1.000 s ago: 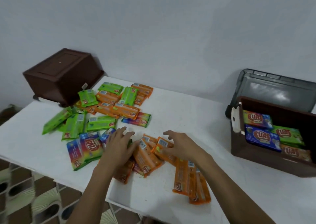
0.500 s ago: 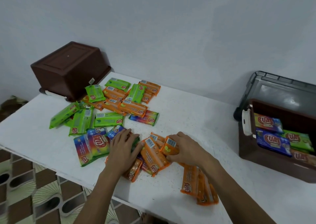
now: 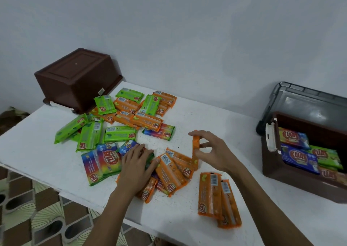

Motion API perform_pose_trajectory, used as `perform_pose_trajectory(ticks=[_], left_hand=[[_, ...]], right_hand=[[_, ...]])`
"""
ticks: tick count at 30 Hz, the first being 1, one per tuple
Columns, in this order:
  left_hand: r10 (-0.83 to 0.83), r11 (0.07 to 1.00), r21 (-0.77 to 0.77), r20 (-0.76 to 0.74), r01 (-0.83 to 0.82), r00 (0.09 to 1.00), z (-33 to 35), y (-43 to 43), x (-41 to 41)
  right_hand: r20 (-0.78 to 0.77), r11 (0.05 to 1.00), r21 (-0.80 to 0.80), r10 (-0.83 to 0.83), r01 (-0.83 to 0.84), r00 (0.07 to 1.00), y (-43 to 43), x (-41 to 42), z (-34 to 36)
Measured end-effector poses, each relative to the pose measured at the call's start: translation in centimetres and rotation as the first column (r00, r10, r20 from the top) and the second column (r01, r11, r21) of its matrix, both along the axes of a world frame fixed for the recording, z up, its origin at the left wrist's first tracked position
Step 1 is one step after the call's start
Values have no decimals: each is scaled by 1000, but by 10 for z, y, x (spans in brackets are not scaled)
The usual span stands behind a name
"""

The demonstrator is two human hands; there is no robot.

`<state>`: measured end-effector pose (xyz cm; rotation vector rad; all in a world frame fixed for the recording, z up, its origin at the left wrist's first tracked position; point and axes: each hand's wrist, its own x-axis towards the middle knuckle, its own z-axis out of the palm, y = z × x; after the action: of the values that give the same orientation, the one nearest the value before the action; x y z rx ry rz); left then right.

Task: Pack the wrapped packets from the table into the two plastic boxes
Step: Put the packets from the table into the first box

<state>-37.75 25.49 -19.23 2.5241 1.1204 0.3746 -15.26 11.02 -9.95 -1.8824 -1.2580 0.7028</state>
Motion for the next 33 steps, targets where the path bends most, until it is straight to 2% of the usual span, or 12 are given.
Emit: perform_pose_trajectory(ticks=[3,6,9,13,16,18,22,26,29,31,33], left_hand=[[-6,1000,-6,-3,6,1000,0,0,0],[-11,1000,-3,-8,11,1000,0,0,0],[-11,1000,4,-8,11,1000,0,1,1],[-15,1000,22,-29,15,999,1,5,0],[-27,999,37,-30,28,999,4,10,0],[-32,999,20,-24,33,999,4,15,-2],[-2,999,-36,67,4,998,5,33,-4],[204,975,76,80,-210,976,15,55,0],[388,922,49,-88,-385,917,26,73,9],[443,892,13,-222,-451,869,29,87,16],[462,873,-20,-288,-488,839,30,98,21]], right_hand=[[-320,991,48,-103,124,942,1,-1,4],[-516,949,74,-226,306,826,4,-3,-1],[-600,911,75,-283,405,748,10,-6,-4],[-719,904,66,-250,422,648,20,-9,-4],[-819,905,39,-214,424,532,27,-9,-6],[-857,910,14,-202,413,474,31,-11,-7],[-871,914,-39,-230,405,434,39,-17,-10],[-881,929,-56,-218,366,419,45,-21,-14],[-888,932,-62,-215,357,407,48,-25,-13],[-887,931,-66,-219,359,407,50,-27,-13],[-888,932,-64,-216,358,405,50,-29,-12]])
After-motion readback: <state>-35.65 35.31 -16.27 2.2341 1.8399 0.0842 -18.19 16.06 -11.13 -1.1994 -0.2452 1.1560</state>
